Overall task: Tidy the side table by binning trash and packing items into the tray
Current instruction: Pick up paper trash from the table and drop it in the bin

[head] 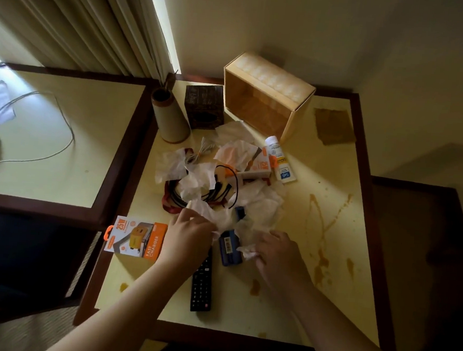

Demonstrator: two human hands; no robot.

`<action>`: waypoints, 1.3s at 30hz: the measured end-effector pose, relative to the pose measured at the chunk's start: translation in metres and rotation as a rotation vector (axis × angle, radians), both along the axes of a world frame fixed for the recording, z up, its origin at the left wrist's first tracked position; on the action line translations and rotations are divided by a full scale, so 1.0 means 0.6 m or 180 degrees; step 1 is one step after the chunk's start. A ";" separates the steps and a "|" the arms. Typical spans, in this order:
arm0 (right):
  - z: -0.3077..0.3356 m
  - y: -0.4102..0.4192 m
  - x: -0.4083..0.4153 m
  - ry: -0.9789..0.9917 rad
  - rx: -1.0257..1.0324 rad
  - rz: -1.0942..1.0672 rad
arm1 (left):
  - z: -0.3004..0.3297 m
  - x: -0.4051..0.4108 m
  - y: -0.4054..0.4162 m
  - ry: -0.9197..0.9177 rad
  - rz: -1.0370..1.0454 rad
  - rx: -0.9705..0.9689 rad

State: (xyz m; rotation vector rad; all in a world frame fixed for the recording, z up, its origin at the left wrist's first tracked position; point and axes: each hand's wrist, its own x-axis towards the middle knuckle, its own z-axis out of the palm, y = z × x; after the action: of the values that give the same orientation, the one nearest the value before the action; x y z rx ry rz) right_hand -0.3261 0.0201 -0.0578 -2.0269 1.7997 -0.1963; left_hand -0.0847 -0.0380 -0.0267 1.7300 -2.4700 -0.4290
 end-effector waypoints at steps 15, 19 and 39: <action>-0.024 0.001 -0.006 -0.0119 -0.0564 0.0242 | 0.020 0.085 0.193 0.0806 0.0314 -0.0273; 0.031 -0.003 0.015 -0.0617 -0.0689 -0.0514 | 0.030 0.091 0.221 0.0947 0.0386 -0.0491; 0.060 0.162 0.588 -0.2023 -0.0863 0.2053 | -0.077 0.422 0.493 0.1021 0.2688 -0.1332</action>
State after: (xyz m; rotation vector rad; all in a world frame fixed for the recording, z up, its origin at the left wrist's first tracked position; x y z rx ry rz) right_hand 0.0266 0.1171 -0.0220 -2.2590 0.7292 -0.8055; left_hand 0.1684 0.2580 -0.0726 2.0725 -1.3102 -0.0754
